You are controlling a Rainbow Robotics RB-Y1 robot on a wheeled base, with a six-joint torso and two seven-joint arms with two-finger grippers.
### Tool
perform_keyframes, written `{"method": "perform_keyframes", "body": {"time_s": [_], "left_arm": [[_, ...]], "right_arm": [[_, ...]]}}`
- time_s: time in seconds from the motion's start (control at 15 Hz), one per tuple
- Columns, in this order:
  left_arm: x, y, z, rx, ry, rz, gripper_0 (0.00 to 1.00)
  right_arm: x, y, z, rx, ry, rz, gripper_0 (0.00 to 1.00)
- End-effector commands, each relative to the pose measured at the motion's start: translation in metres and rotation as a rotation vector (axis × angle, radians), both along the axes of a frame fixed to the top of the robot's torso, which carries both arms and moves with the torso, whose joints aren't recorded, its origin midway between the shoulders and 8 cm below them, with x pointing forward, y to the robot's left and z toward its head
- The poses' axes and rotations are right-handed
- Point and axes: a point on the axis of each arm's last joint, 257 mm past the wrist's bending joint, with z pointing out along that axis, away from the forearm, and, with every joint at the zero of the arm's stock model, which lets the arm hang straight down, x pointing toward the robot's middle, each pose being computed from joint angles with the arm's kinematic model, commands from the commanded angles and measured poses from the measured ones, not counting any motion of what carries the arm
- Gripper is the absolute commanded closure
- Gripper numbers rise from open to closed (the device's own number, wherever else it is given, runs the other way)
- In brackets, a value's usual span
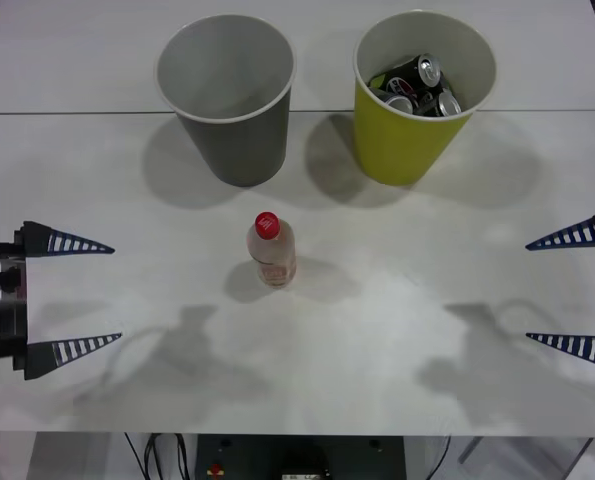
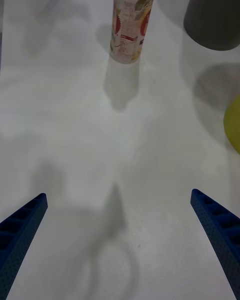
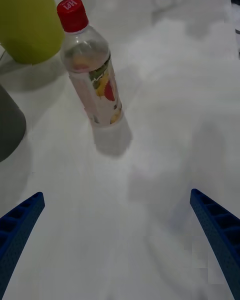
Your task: Put the can into the green bin and the plastic bottle into the gray bin
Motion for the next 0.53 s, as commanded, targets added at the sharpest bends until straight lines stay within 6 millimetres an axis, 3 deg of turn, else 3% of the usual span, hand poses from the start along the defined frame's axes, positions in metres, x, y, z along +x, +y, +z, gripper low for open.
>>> {"method": "perform_keyframes", "body": {"time_s": [0.07,0.53], "left_arm": [[0.018,-0.008,-0.006,-0.057,0.002,-0.019,0.00],[0.048,-0.041,-0.022,-0.218,0.022,-0.001,0.00]], "right_arm": [[0.000,0.000,0.000,0.000,0.000,0.000,0.00],[0.000,0.000,0.000,0.000,0.000,0.000,0.00]]}}
